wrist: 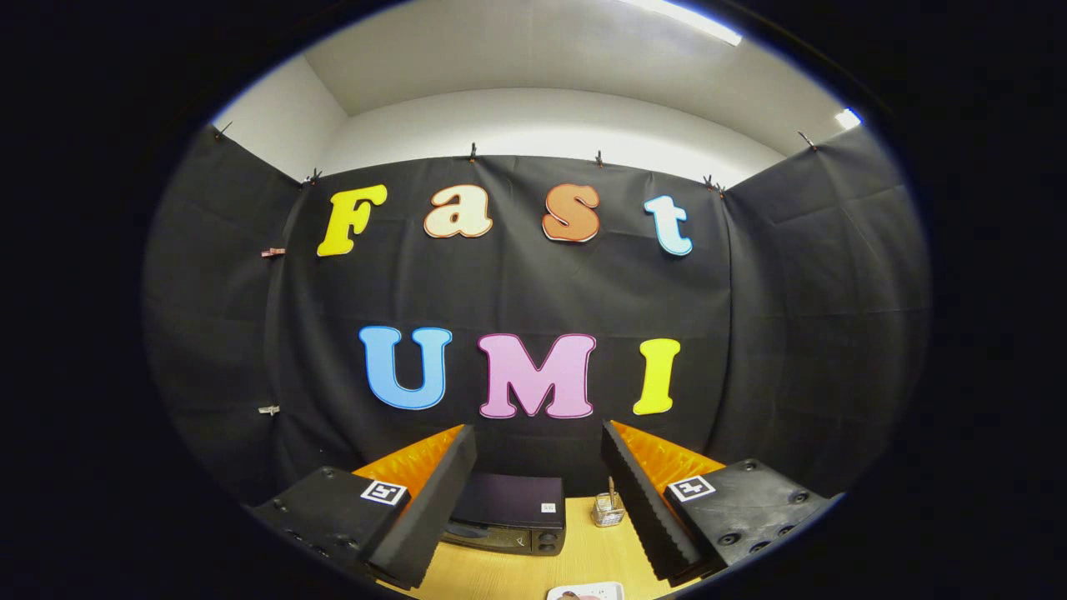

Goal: Open the toaster oven, put the food inside, and close the toaster oven door.

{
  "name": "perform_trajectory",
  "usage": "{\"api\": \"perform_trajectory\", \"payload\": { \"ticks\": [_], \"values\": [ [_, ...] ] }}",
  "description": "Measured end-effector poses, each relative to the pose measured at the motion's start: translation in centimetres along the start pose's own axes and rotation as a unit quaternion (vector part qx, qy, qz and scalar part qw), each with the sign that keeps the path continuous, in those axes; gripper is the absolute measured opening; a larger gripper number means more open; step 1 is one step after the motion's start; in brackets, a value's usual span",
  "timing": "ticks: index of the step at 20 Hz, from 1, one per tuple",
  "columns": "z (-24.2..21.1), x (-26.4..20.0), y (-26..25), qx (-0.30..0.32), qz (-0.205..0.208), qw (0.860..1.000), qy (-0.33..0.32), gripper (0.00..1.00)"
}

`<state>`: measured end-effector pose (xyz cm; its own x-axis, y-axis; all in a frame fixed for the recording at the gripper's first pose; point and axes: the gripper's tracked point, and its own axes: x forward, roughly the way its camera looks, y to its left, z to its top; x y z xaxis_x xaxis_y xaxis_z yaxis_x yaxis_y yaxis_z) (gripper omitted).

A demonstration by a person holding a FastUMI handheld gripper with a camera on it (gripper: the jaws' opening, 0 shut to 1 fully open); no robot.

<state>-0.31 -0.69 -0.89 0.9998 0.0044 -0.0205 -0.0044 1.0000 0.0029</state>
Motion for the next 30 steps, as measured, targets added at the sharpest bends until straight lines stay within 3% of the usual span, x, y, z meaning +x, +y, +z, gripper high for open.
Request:
{"api": "perform_trajectory", "payload": {
  "ticks": [10, 16, 20, 25, 30],
  "values": [
    [-1.9, 1.9, 1.3, 0.01, 0.002, 1.0, 0.011, 0.98],
    [-6.2, 5.0, 5.5, 0.021, 0.018, 0.999, 0.024, 0.97],
    [-11.7, 8.3, 9.2, 0.057, 0.025, 0.997, 0.049, 0.98],
    [-21.4, 12.2, 12.1, 0.046, 0.03, 0.993, 0.106, 0.98],
    [-33.4, 15.4, 13.8, 0.048, 0.012, 0.977, 0.208, 0.98]
  ]
}}
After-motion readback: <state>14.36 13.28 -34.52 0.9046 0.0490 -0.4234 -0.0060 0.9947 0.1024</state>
